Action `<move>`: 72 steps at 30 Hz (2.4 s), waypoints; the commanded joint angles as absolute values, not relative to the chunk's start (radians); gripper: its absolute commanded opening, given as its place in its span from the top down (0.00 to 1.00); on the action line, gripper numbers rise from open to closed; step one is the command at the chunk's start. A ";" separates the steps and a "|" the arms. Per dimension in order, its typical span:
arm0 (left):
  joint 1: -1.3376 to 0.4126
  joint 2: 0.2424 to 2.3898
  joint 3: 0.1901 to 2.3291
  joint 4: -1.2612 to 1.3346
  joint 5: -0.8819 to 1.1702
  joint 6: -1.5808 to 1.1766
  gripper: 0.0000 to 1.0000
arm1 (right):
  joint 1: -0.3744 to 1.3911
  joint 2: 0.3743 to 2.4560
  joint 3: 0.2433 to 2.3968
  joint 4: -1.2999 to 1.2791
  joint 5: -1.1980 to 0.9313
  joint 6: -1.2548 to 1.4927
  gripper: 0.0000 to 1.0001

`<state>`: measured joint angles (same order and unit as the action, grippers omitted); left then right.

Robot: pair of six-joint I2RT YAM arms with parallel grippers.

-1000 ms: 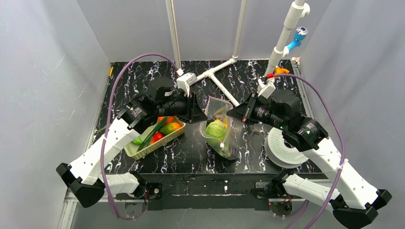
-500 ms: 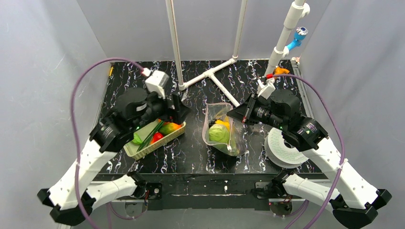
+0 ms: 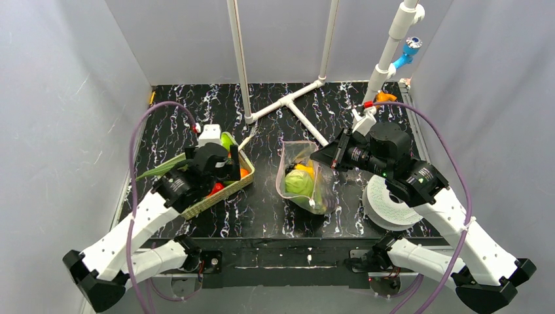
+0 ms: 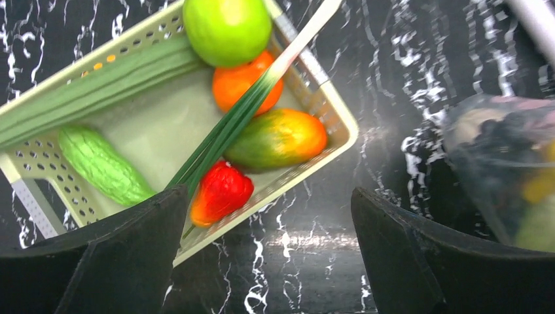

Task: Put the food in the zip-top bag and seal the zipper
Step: Pick up the fake fruit from the bin.

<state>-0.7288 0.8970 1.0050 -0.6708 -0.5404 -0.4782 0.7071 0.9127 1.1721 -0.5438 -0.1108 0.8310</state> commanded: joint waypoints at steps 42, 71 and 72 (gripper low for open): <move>-0.250 1.650 1.219 -0.365 -0.219 -0.340 0.06 | 0.695 0.934 1.207 -0.481 -0.111 0.814 0.99; -0.266 1.223 0.995 -0.012 0.322 -0.332 0.52 | 0.688 0.976 1.224 -0.480 -0.138 0.829 0.99; -0.269 1.222 0.991 0.042 0.403 -0.359 0.51 | 0.688 0.977 1.224 -0.482 -0.138 0.830 0.99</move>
